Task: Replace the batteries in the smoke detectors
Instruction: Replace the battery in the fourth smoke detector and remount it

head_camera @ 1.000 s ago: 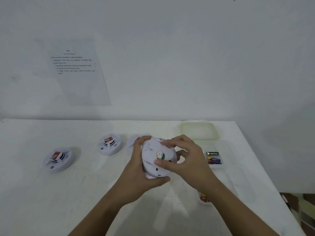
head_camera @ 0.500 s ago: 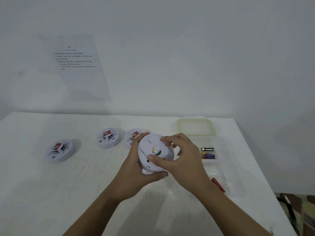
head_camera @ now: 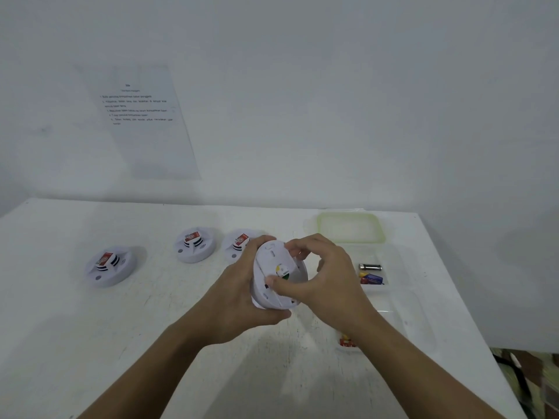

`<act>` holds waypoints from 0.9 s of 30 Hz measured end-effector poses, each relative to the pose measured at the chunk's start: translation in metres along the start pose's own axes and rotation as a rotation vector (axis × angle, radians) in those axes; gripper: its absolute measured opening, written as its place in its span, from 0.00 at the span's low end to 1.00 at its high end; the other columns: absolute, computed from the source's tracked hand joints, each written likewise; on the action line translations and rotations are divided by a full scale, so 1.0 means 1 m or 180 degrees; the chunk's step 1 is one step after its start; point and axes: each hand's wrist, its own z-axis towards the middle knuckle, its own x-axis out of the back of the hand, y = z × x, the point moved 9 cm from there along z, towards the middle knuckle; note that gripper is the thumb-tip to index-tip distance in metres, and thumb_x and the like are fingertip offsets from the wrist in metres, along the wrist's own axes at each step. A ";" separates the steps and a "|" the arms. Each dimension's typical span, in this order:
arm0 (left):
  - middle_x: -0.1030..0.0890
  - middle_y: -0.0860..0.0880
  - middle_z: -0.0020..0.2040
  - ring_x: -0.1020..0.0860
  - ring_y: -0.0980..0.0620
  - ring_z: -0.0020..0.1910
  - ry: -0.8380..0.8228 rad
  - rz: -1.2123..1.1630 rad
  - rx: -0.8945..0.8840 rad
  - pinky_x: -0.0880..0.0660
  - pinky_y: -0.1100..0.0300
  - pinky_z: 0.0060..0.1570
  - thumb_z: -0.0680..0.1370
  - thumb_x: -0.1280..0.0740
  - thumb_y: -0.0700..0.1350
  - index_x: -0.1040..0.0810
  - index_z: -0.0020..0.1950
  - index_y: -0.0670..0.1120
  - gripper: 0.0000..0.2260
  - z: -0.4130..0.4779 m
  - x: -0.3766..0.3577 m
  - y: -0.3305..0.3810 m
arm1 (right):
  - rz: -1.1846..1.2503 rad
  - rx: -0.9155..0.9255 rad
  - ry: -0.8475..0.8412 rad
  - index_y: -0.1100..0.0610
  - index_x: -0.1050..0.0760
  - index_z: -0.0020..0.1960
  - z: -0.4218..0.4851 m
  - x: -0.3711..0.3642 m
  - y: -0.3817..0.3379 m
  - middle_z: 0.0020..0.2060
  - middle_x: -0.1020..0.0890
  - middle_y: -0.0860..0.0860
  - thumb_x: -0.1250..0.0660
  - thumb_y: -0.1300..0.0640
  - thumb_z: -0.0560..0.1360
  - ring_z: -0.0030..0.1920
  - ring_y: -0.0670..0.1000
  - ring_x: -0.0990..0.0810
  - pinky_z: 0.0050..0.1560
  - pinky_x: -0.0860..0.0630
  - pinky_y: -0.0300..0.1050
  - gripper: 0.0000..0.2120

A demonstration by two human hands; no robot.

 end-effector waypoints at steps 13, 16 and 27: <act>0.27 0.64 0.65 0.25 0.57 0.66 0.0166 0.0060 -0.0070 0.22 0.56 0.63 0.67 0.18 0.47 0.40 0.74 0.56 0.43 0.005 0.010 -0.006 | -0.0202 -0.0036 -0.0128 0.48 0.18 0.59 0.008 -0.005 0.009 0.49 0.20 0.40 0.18 0.44 0.64 0.49 0.41 0.22 0.44 0.28 0.29 0.26; 0.28 0.68 0.62 0.25 0.60 0.64 0.0299 0.0121 -0.0068 0.22 0.61 0.62 0.67 0.20 0.52 0.40 0.72 0.58 0.41 0.003 0.013 -0.008 | -0.0109 -0.0242 -0.0131 0.49 0.19 0.59 0.007 -0.009 0.018 0.49 0.18 0.42 0.19 0.43 0.65 0.49 0.41 0.21 0.42 0.29 0.28 0.26; 0.31 0.75 0.64 0.28 0.65 0.66 0.0062 0.0102 0.0027 0.27 0.71 0.60 0.68 0.23 0.56 0.44 0.72 0.64 0.40 -0.010 0.006 -0.011 | -0.0120 -0.0287 -0.0487 0.48 0.22 0.51 0.005 -0.024 0.017 0.47 0.19 0.42 0.19 0.40 0.64 0.45 0.44 0.20 0.38 0.25 0.35 0.21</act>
